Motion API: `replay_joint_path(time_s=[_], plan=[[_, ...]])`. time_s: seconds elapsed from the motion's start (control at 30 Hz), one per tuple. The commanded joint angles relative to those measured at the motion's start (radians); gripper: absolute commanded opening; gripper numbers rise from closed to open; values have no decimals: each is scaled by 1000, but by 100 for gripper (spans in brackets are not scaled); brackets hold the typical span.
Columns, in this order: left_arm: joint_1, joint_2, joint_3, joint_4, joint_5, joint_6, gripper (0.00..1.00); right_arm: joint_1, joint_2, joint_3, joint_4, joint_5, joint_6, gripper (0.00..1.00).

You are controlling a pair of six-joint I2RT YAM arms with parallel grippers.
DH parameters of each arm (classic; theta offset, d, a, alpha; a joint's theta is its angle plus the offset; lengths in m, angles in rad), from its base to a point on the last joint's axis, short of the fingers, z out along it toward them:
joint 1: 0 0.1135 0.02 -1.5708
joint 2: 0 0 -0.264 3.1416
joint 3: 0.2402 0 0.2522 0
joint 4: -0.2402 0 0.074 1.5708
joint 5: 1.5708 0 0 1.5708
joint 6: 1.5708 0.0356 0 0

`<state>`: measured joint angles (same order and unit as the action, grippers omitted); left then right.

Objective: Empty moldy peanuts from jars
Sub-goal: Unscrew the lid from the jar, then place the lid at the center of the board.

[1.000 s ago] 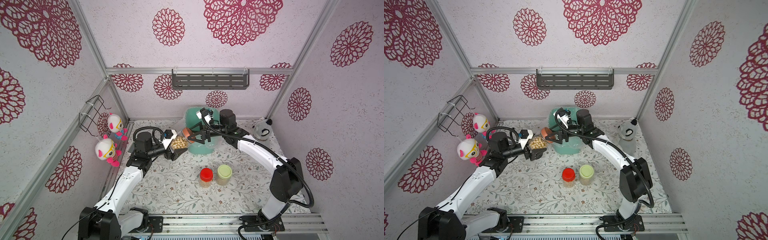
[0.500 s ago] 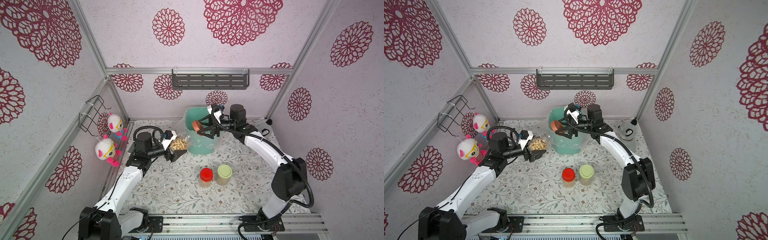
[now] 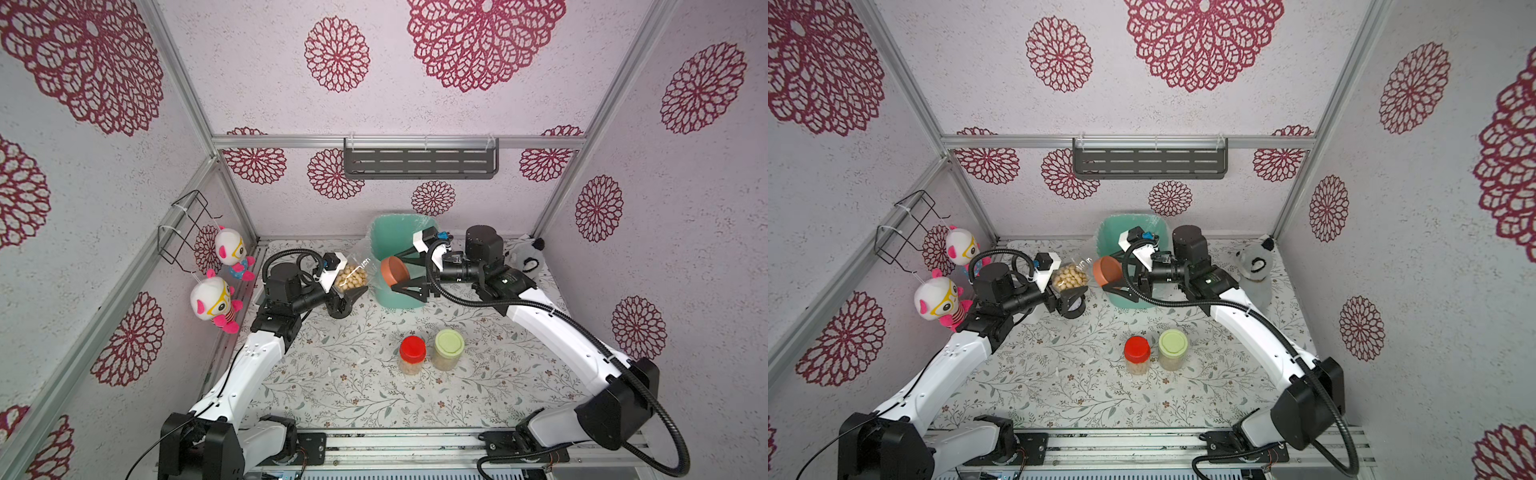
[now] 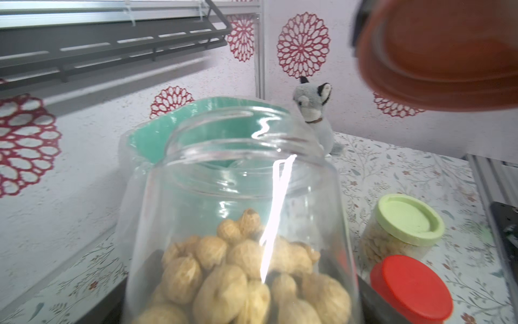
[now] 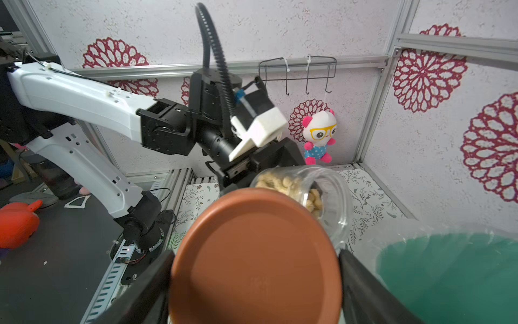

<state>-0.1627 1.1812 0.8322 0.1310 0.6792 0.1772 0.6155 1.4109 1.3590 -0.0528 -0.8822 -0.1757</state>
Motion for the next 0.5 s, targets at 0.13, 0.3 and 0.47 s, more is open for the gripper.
replay_joint_path(time_s=[0.13, 0.3, 0.47], plan=[[46, -12, -9, 187, -170, -62, 0, 134, -53, -64, -139, 228, -114, 52], [81, -1, -15, 245, -213, -129, 0, 225, -43, -115, -148, 318, -107, 49], [100, -2, -16, 252, -316, -136, 0, 308, 14, -134, -179, 434, -118, 48]])
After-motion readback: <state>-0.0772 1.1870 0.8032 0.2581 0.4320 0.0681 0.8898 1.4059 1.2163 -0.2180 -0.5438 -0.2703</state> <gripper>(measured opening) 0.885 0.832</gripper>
